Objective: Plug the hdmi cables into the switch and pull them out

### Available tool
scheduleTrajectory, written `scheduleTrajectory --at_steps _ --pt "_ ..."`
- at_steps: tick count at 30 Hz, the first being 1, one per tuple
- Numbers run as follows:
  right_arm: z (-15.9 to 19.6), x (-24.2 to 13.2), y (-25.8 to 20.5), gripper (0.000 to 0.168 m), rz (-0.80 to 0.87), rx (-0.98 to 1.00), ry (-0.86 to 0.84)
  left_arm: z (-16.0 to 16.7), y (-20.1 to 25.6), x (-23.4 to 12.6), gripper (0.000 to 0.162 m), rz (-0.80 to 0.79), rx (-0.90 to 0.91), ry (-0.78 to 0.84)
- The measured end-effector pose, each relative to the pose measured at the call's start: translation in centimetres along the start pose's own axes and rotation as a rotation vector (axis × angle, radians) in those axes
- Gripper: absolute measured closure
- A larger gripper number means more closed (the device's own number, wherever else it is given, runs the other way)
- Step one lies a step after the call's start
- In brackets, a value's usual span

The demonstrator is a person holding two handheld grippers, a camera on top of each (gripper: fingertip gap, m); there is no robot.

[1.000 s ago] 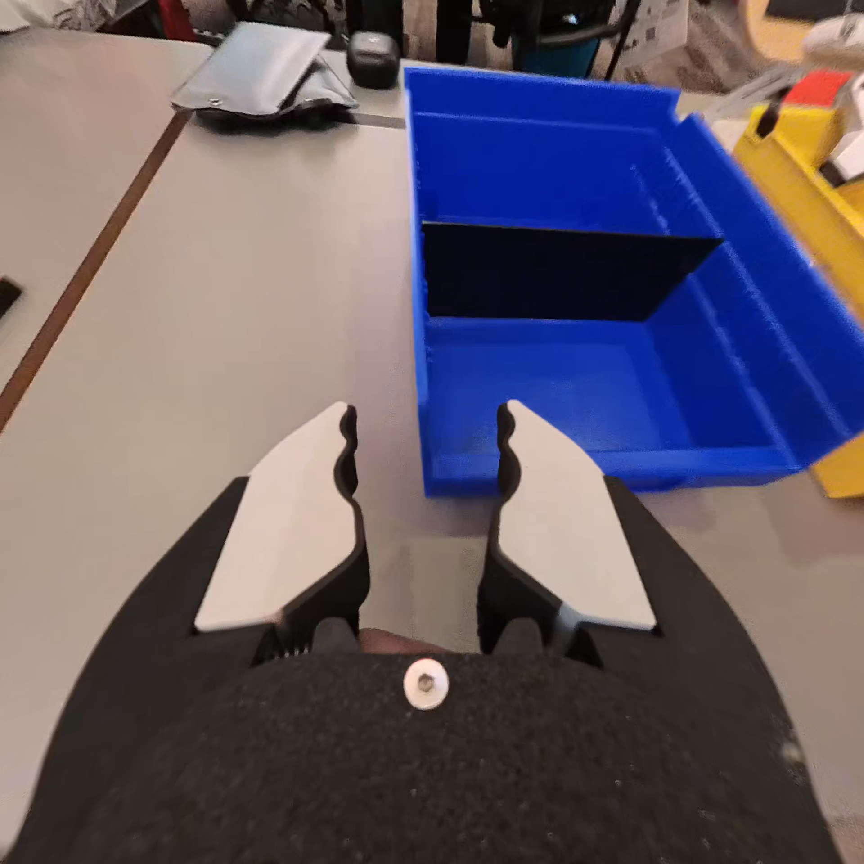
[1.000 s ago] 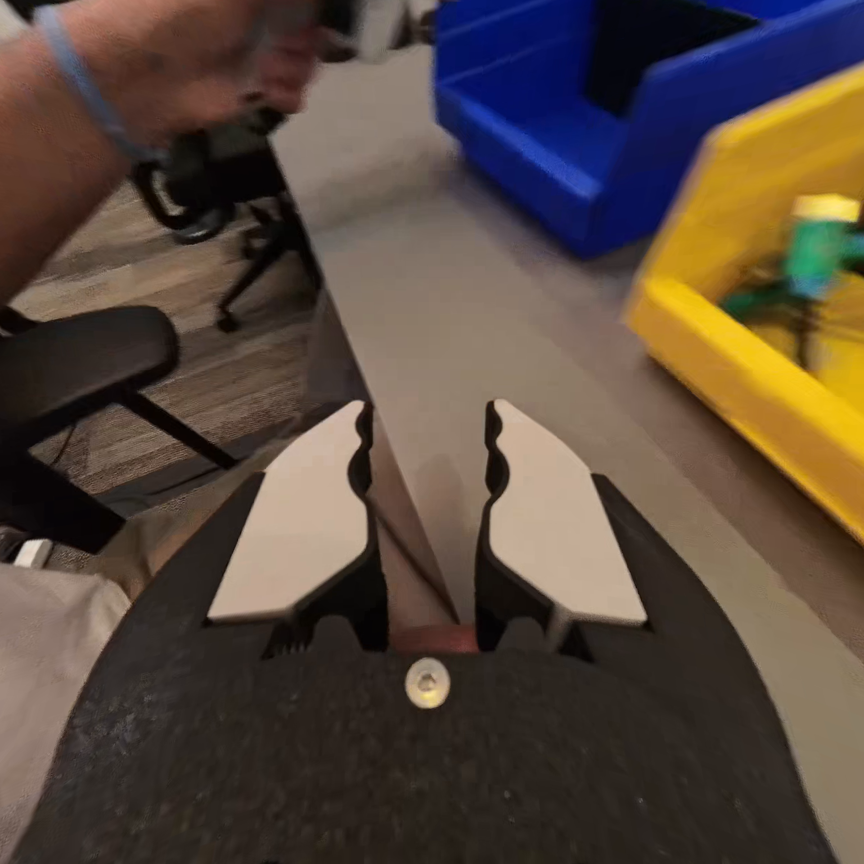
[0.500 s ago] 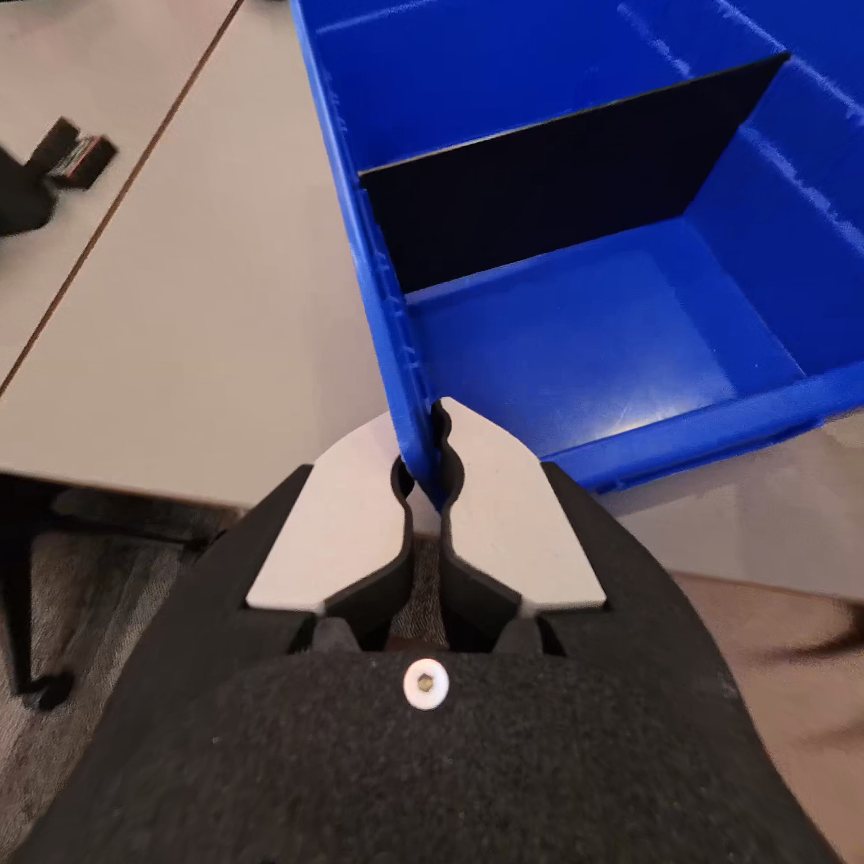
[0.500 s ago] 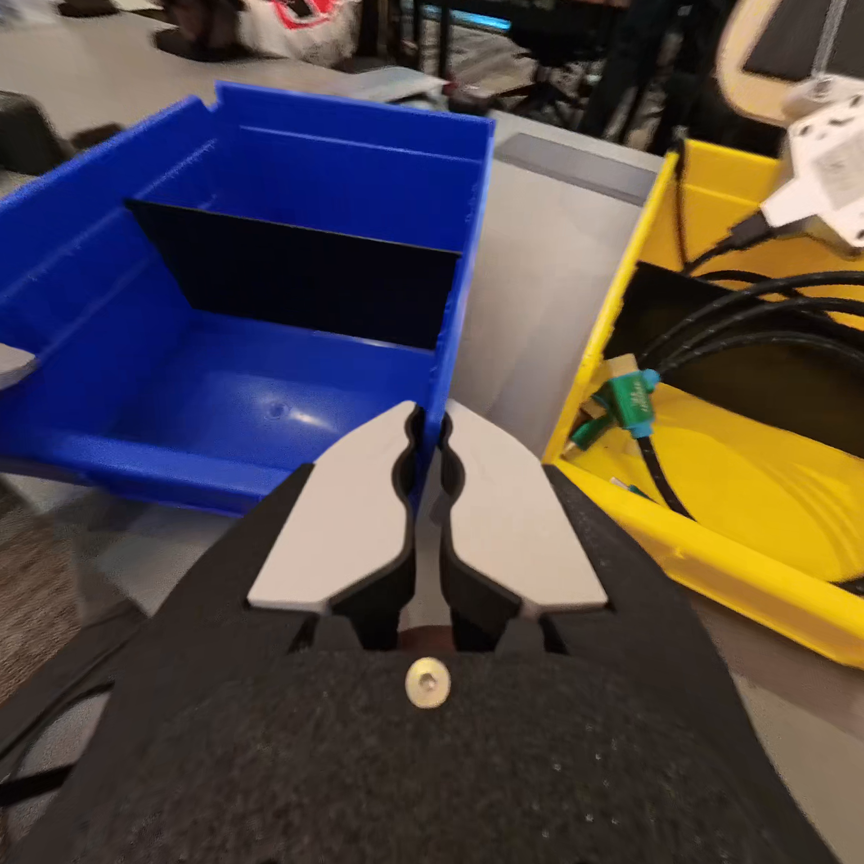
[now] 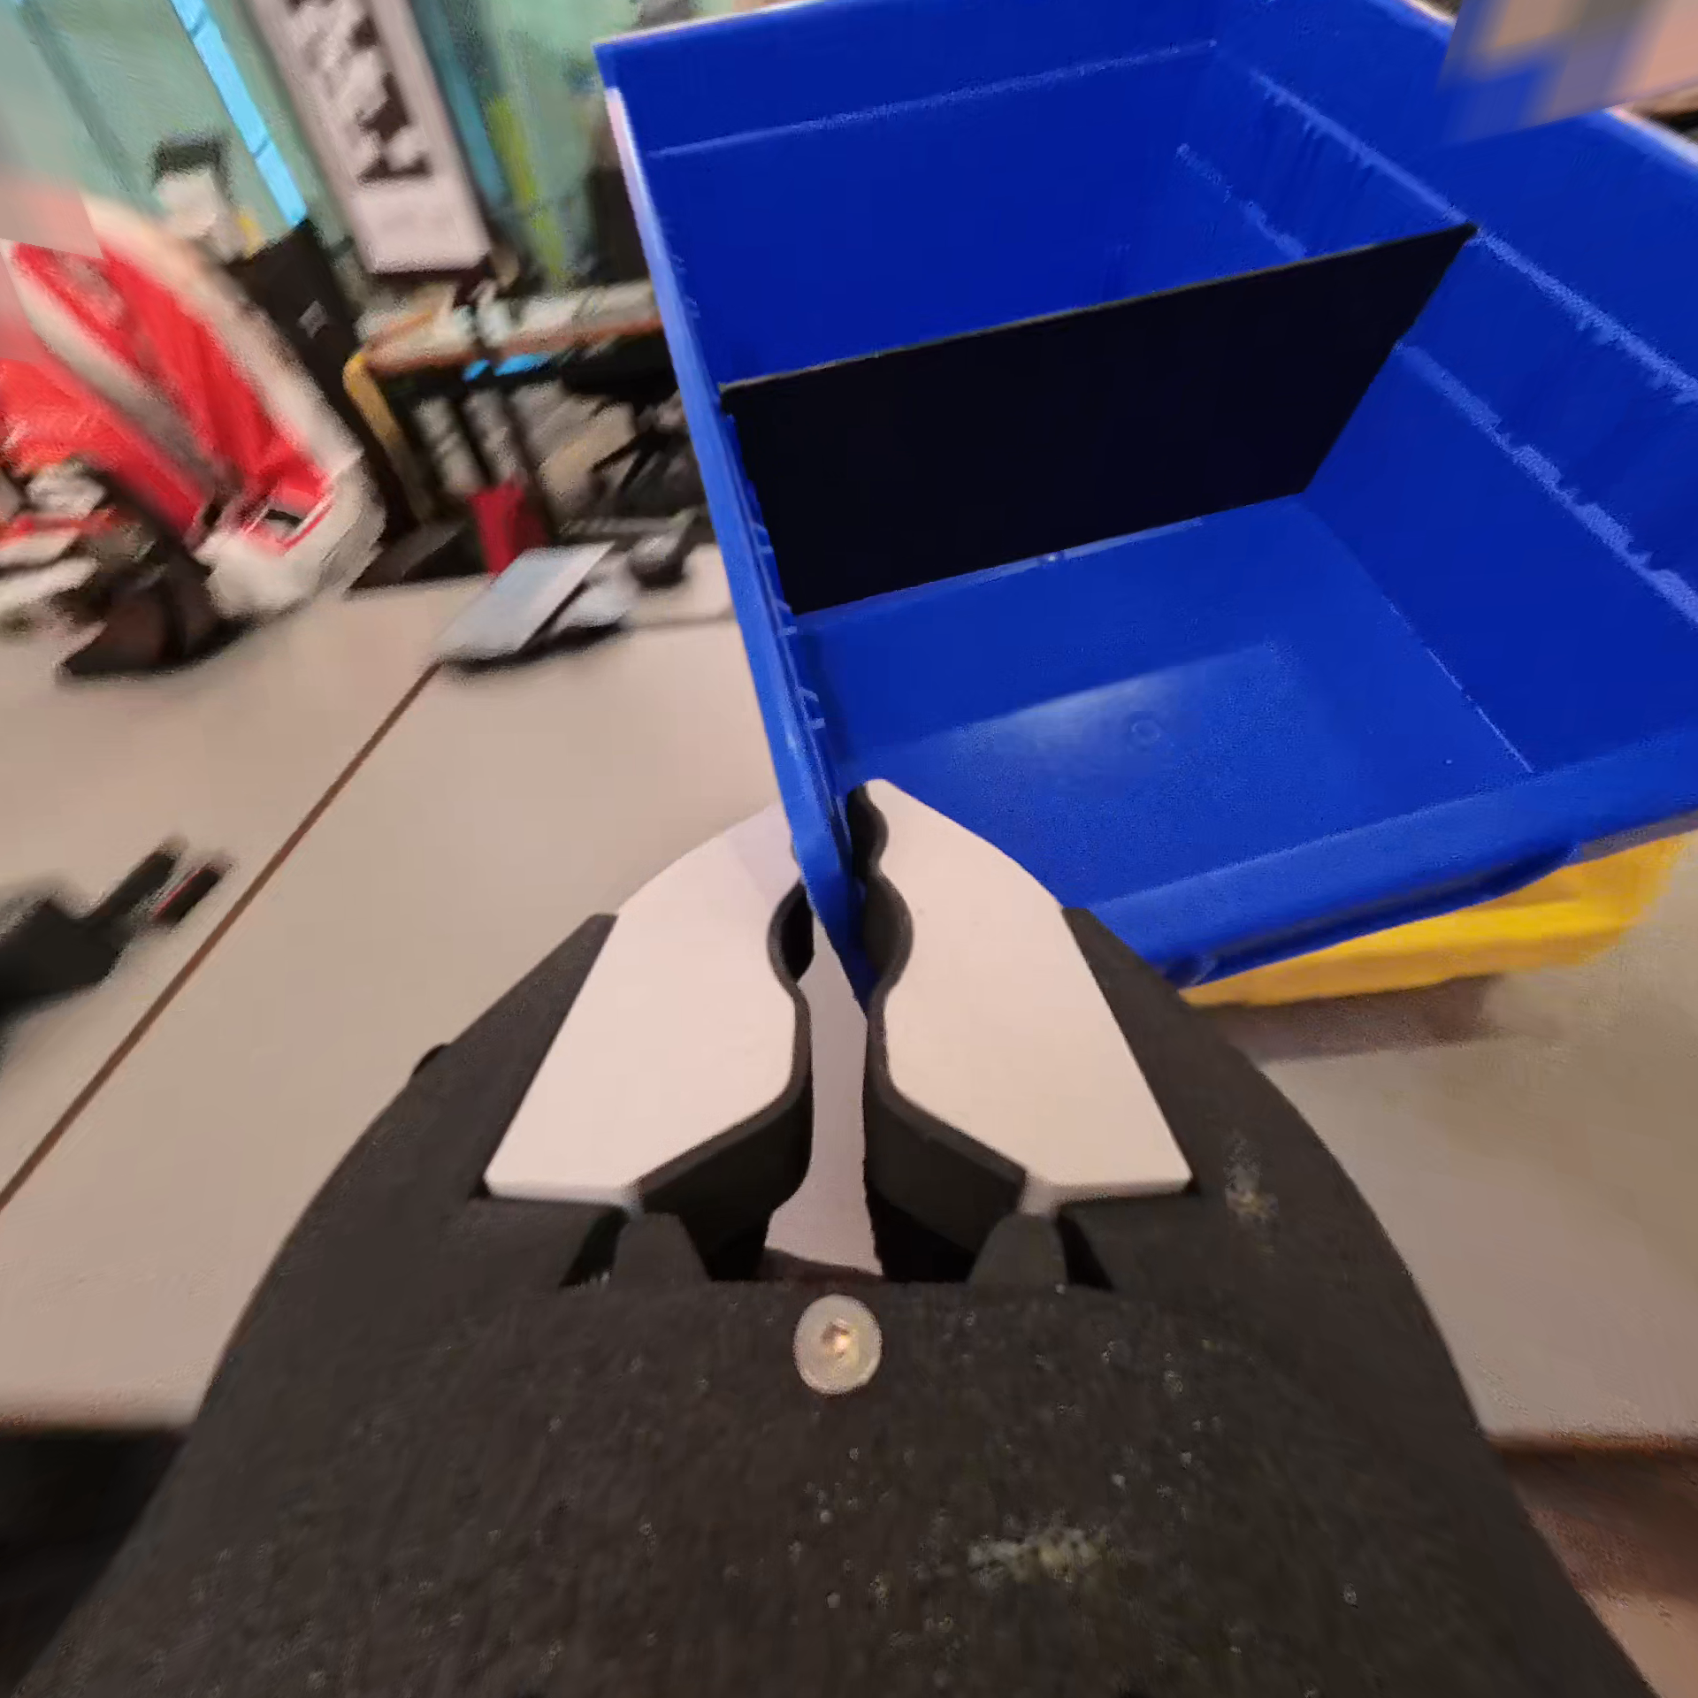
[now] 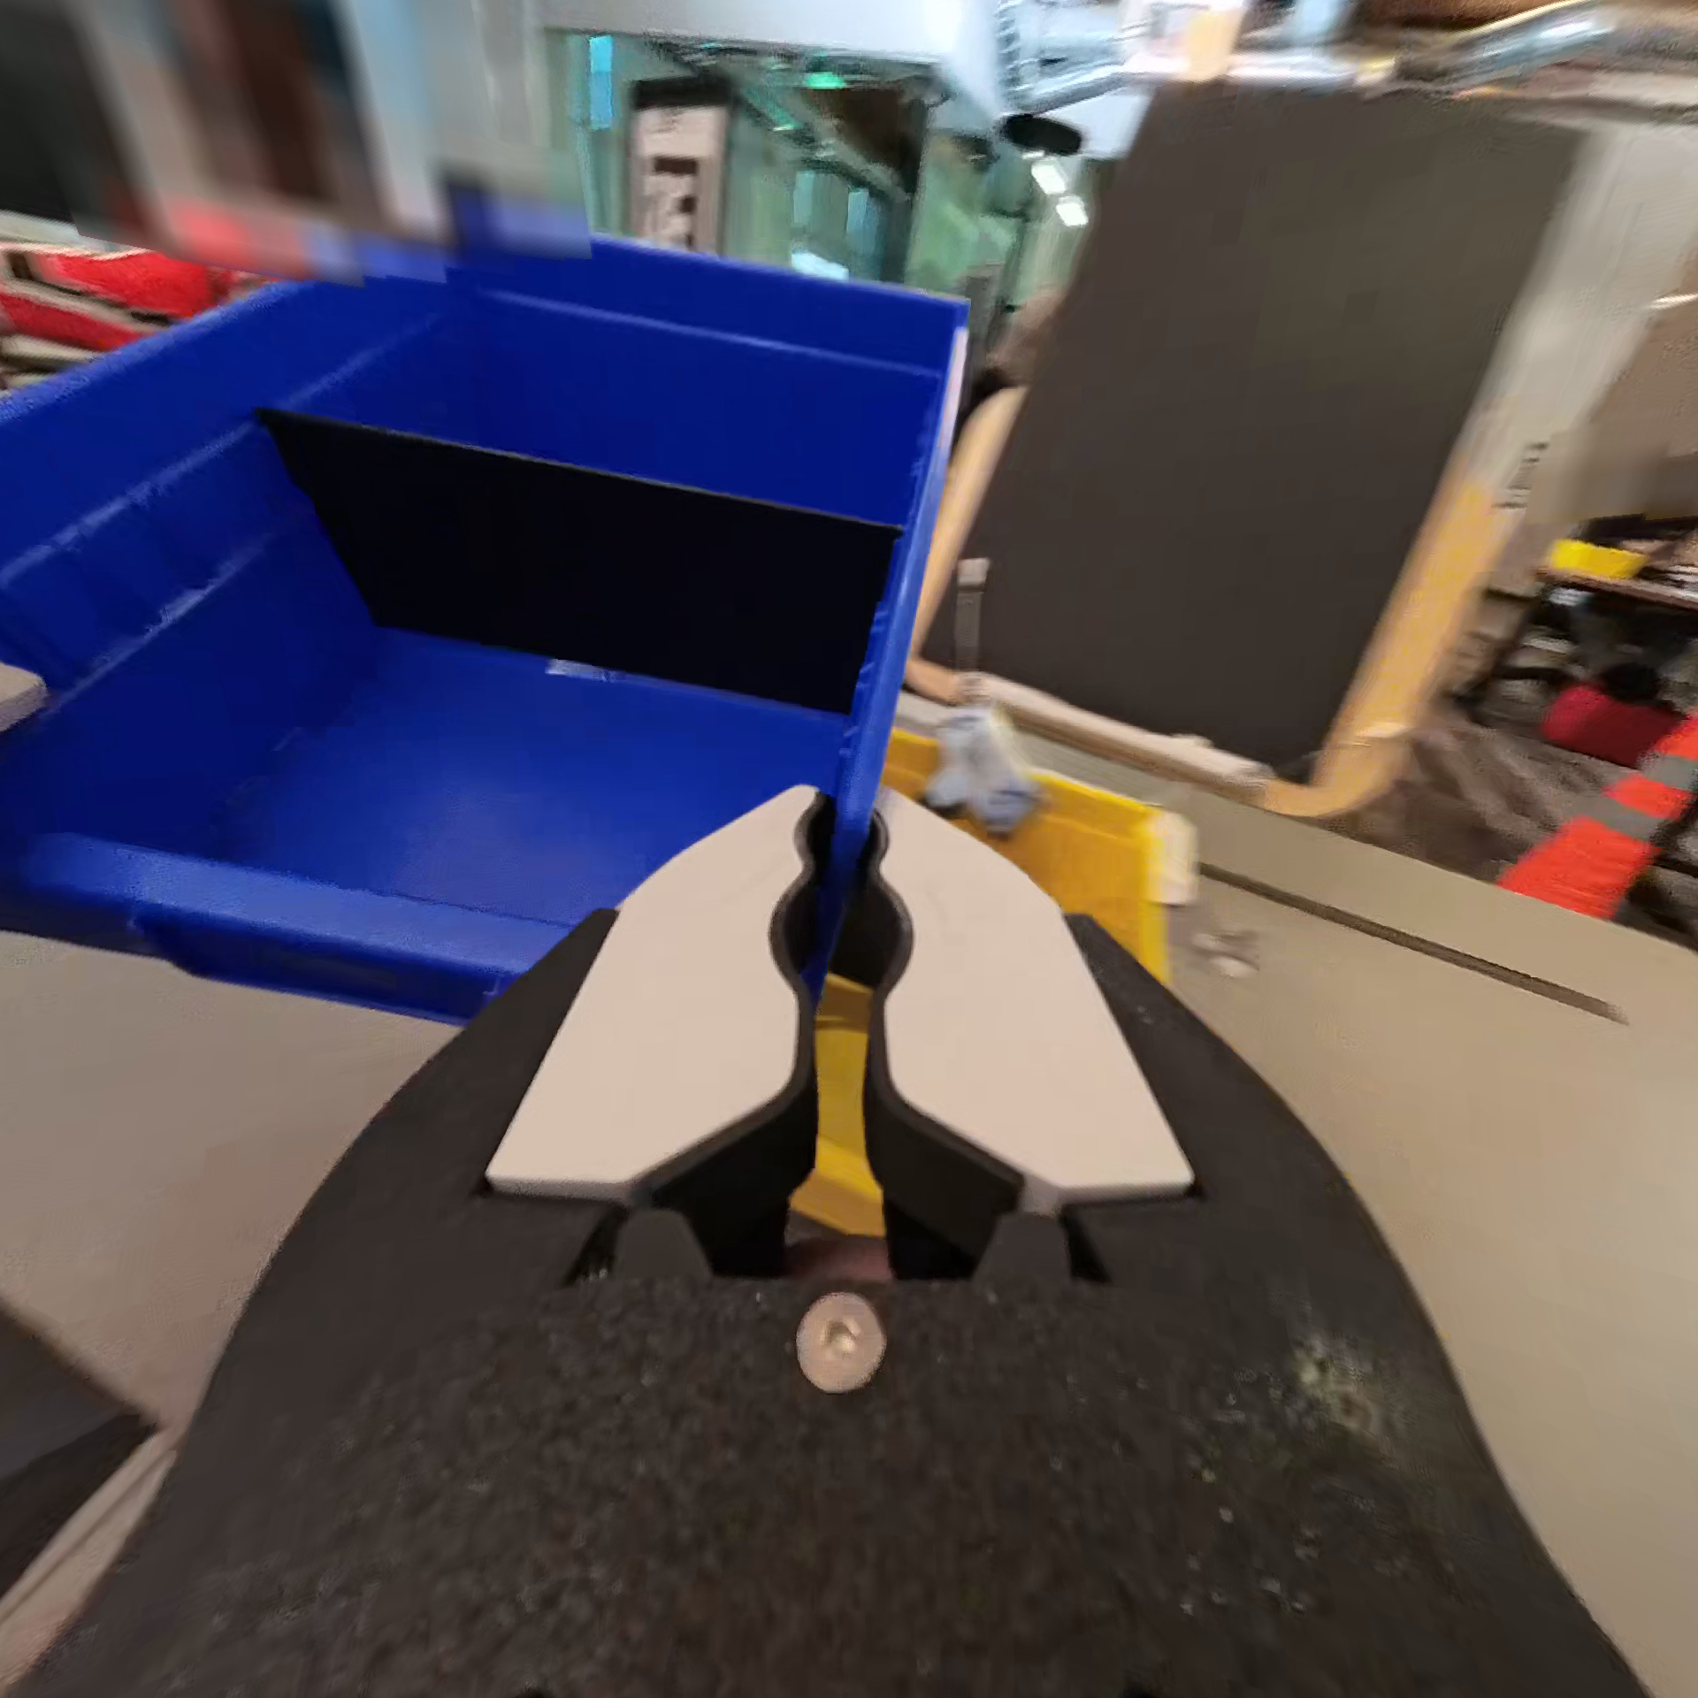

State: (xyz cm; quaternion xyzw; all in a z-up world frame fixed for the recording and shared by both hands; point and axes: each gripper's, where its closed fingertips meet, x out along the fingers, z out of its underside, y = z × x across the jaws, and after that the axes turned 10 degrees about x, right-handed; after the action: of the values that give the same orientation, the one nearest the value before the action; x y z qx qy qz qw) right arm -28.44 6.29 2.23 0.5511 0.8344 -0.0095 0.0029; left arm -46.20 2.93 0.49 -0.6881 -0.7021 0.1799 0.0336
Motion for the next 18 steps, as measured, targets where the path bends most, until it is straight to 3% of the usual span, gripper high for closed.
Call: scheduleTrajectory --at_steps 4,8,13,18 --pt "-1.2 -4.0 12.6 0.165 0.22 0.087 -0.003 -5.2 12.3 4.7 0.158 0.221 0.033 0.025" --pt "2.5 -9.8 25.6 0.165 0.44 0.141 -0.142 -7.5 26.7 6.0 0.156 0.4 0.118 0.033" --pt "9.7 -13.5 38.7 0.165 0.589 0.242 -0.298 -4.7 41.4 10.4 0.156 0.528 0.153 -0.029" --pt "13.8 -11.6 44.6 0.165 0.541 0.199 -0.335 -2.3 46.3 13.0 0.153 0.556 0.136 -0.086"
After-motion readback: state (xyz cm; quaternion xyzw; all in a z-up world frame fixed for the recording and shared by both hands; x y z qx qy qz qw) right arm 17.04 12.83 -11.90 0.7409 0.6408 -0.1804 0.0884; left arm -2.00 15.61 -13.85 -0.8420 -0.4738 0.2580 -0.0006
